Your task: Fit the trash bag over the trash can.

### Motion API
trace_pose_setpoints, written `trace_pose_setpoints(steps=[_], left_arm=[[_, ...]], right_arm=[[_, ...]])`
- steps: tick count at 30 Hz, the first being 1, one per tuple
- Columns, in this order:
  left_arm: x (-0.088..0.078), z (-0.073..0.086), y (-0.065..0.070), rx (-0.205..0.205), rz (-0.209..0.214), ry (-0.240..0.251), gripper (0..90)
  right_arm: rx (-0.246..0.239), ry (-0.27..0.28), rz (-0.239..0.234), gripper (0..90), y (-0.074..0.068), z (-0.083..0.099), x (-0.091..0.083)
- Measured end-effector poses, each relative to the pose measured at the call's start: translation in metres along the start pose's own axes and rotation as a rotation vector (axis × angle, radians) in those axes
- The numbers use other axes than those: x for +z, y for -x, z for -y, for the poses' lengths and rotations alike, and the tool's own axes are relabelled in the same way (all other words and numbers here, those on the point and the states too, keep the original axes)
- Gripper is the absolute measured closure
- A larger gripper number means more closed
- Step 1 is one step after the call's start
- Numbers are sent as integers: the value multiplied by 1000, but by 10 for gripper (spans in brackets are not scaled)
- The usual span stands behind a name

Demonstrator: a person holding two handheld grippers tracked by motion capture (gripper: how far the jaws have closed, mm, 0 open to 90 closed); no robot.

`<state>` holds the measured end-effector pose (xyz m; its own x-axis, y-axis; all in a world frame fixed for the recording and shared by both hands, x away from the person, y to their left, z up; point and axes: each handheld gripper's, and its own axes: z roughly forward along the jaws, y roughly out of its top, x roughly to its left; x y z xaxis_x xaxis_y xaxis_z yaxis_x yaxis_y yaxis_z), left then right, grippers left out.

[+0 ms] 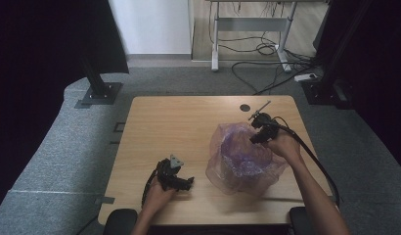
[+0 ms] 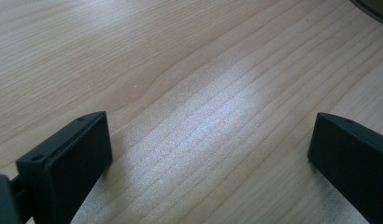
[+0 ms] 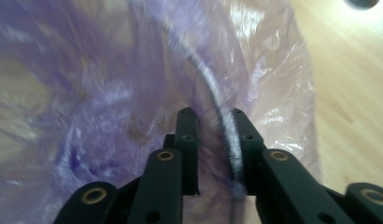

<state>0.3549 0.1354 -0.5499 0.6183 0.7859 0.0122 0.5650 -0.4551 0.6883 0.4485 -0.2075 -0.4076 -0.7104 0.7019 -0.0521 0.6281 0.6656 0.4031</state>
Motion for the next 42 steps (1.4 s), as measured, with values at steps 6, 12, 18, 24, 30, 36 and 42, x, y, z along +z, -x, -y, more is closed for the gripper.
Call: trace_pose_setpoints(steps=[6,12,18,24,30,36,42], left_arm=[[0,0,0,0,0,0,0],[0,0,0,0,1,0,0],[0,0,0,0,1,0,0],[0,0,0,-1,0,0,0],[0,0,0,0,0,0,0],[0,0,0,0,0,0,0],[0,0,0,0,1,-1,0]], right_arm=[[1,-16,-6,372,4,7,7],[24,118,-1,314,4,6,-43],[89,104,72,496,0,18,-65],[115,-6,-18,721,4,35,-31],[62,-36,-33,625,3,33,-10],[75,84,31,325,8,36,-34],[26,192,25,298,-12,36,-65]])
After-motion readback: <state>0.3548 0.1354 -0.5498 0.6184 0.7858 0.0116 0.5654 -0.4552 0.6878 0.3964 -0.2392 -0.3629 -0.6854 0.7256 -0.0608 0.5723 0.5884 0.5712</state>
